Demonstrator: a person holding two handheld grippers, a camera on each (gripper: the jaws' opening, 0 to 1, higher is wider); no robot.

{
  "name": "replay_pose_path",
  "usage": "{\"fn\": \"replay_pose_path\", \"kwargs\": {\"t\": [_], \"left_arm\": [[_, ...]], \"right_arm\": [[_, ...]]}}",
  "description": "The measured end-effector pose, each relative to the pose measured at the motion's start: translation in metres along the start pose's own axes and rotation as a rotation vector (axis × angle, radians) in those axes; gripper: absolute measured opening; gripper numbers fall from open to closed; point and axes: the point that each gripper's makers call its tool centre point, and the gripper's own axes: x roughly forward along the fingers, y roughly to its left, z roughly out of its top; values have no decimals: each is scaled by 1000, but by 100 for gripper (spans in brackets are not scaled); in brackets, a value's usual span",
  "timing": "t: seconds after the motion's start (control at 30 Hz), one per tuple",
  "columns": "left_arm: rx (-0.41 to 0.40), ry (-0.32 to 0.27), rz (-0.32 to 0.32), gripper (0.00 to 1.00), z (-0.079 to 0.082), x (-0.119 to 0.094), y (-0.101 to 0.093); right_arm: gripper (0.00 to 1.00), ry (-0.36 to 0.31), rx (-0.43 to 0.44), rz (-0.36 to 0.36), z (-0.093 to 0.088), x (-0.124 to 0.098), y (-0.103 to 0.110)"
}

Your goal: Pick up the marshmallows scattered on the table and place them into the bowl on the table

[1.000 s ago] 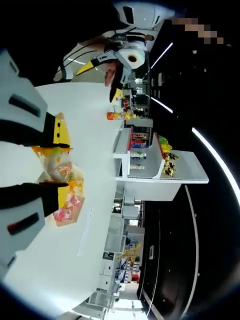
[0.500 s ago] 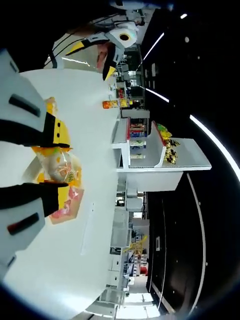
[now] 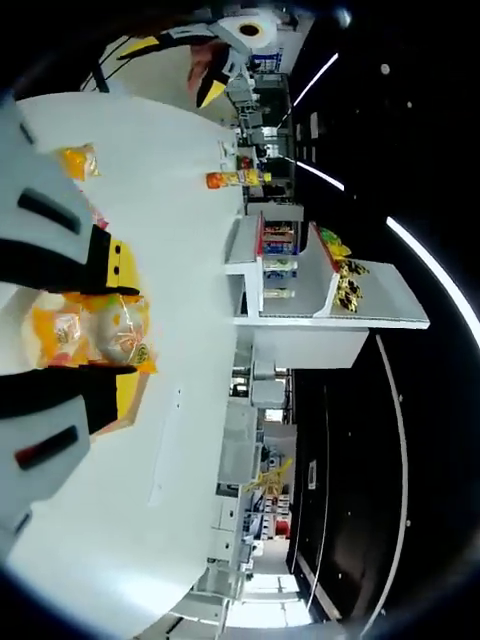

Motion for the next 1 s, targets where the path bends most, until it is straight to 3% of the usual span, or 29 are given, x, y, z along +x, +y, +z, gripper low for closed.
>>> {"fn": "replay_pose_path", "kwargs": {"t": [0.1,0.2,0.3,0.57,0.7,1.0], "left_arm": [[0,5,3,76,-1,1,2],[-5,2,3,76,-1,0,3],[-5,5,0,76,-1,1,3],[-3,4,2,76,-1,3,6],[-2,9,-4,76,-3,3,3],[5,3,4,76,0,-1,2]], "right_arm": [[24,5,-10,8,-1,15,4],[24,132,-152,-85,-25,33,-9],[24,150,-198,-108,-34,43,-12],[24,189,-146,-109,-53,54,-18],[24,219,-166,-114,-61,52,-19],[25,212,-184,-108,-64,51,-20]]}}
